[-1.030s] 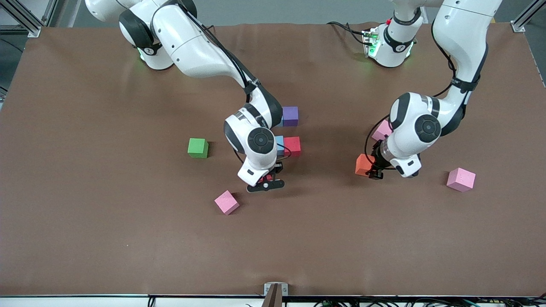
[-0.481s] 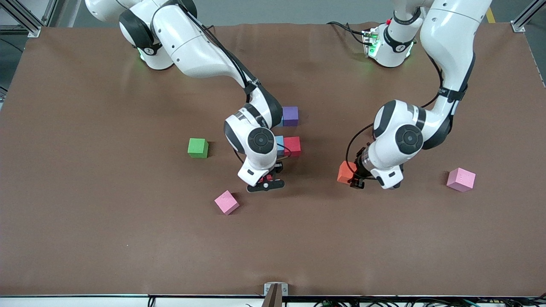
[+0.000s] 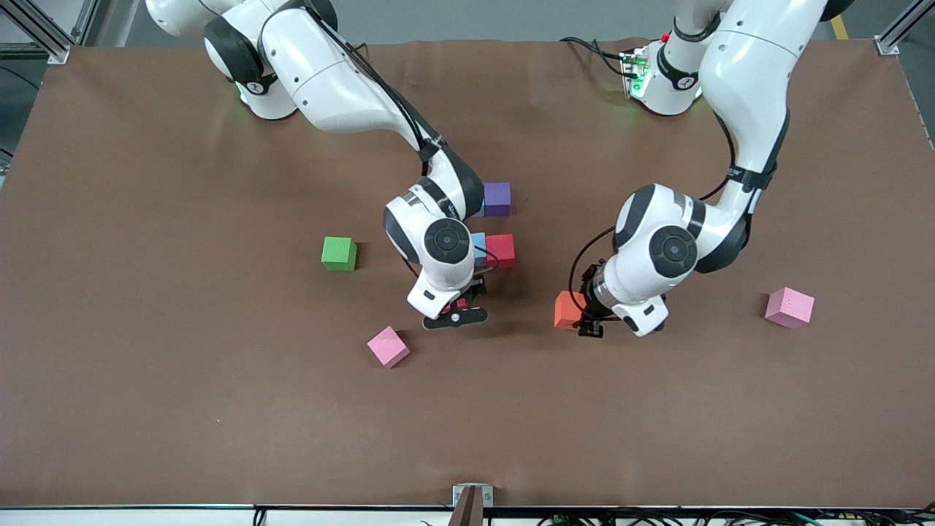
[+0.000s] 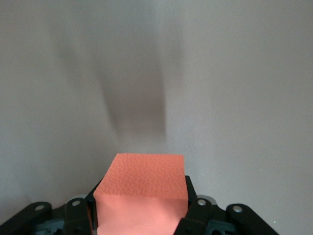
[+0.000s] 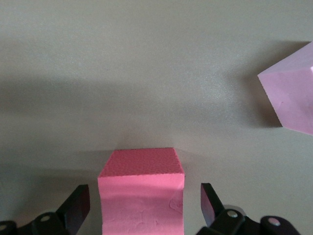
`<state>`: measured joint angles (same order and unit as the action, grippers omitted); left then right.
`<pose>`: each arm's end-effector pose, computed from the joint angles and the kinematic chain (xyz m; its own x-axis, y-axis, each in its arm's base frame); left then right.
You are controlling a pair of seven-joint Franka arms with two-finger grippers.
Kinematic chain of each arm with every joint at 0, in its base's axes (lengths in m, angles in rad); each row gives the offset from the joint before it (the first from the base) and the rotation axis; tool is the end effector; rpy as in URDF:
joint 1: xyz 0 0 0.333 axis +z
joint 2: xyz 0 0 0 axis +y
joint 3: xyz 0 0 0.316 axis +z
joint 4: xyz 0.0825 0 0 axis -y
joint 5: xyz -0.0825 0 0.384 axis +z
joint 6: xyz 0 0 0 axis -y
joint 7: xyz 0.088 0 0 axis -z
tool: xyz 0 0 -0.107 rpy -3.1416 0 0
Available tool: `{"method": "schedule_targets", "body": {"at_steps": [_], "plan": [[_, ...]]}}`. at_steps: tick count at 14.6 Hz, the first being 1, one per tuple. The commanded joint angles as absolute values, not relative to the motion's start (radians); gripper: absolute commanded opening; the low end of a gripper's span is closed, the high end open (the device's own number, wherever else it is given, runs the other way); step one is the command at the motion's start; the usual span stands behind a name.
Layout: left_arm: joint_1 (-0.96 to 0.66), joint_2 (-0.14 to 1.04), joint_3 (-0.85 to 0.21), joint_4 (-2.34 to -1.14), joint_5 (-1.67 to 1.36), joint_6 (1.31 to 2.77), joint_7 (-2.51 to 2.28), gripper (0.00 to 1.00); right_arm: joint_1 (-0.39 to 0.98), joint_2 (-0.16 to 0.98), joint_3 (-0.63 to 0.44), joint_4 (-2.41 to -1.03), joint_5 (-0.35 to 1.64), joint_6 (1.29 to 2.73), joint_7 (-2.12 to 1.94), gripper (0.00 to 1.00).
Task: Arrange 11 blocks into digit 3
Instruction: 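Carry orange with the left gripper while the right gripper lowers red, then release red and withdraw the right gripper while the left gripper holds orange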
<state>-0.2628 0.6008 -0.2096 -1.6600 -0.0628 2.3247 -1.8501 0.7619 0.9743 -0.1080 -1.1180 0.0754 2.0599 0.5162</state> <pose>0.6224 -0.2995 0.2727 0.1112 0.9777 -0.1780 0.9938 -0.1095 0.0192 0.5901 0.4896 0.2150 0.9891 0.1464 -0.0122 0.1468 -0.9886 0.0343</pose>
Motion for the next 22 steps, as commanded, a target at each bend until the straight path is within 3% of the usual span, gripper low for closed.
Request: {"method": "schedule_targets", "body": {"at_steps": [1, 7, 12, 22], "plan": [[-0.313, 0.653, -0.207, -1.58, -0.049, 2.299, -1.965, 0.0, 0.762, 0.959, -0.11, -1.101, 0.078, 2.025, 0.511, 1.0], [-0.383, 0.69, -0.198, -1.575, -0.046, 2.315, -2.143, 0.0, 0.701, 0.876, -0.109, -1.103, 0.086, 1.933, 0.465, 1.0], [-0.466, 0.75, -0.179, -1.502, 0.006, 2.321, -2.287, 0.0, 0.605, 0.804, -0.114, -1.109, 0.084, 1.823, 0.459, 1.0], [-0.537, 0.857, -0.164, -1.379, 0.009, 2.321, -2.335, 0.0, 0.456, 0.749, -0.118, -1.109, 0.08, 1.775, 0.454, 1.0]]}}
